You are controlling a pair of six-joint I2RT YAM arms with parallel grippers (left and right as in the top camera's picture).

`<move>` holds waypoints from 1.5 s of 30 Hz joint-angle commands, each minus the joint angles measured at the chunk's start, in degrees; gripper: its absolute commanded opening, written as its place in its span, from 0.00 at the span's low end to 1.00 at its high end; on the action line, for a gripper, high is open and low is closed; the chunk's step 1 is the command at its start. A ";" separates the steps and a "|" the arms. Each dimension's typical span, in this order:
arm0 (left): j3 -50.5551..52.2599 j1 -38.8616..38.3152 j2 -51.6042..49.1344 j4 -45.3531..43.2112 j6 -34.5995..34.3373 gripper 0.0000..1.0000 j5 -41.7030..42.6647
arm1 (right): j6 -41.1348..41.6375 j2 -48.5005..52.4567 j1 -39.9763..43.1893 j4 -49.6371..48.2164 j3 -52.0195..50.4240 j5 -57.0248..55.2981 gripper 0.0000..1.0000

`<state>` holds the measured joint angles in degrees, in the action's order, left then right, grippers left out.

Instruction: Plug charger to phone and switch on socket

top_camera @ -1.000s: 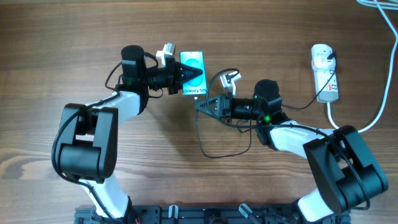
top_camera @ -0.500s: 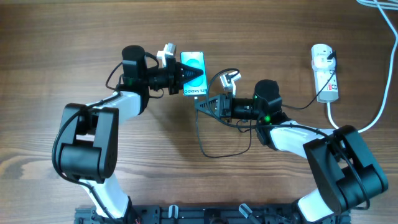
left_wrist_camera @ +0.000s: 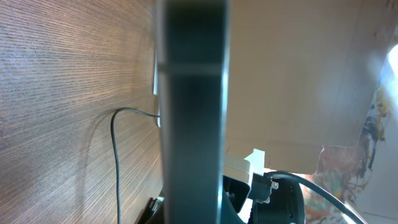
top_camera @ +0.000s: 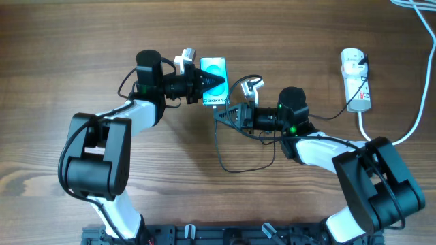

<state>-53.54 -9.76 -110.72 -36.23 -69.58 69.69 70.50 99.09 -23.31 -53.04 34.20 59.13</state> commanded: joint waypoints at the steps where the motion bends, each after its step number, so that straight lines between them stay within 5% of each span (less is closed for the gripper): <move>1: -0.68 0.02 0.24 -0.50 0.11 0.04 0.28 | 0.17 -1.07 0.35 -0.17 -0.20 -0.02 0.04; 45: -0.68 0.66 0.24 -0.50 0.33 0.04 0.33 | 0.61 -1.07 0.52 -0.07 -0.20 -0.87 0.04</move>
<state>-53.54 -9.58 -110.72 -36.23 -69.56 69.69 70.70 99.09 -23.29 -52.99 34.20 59.07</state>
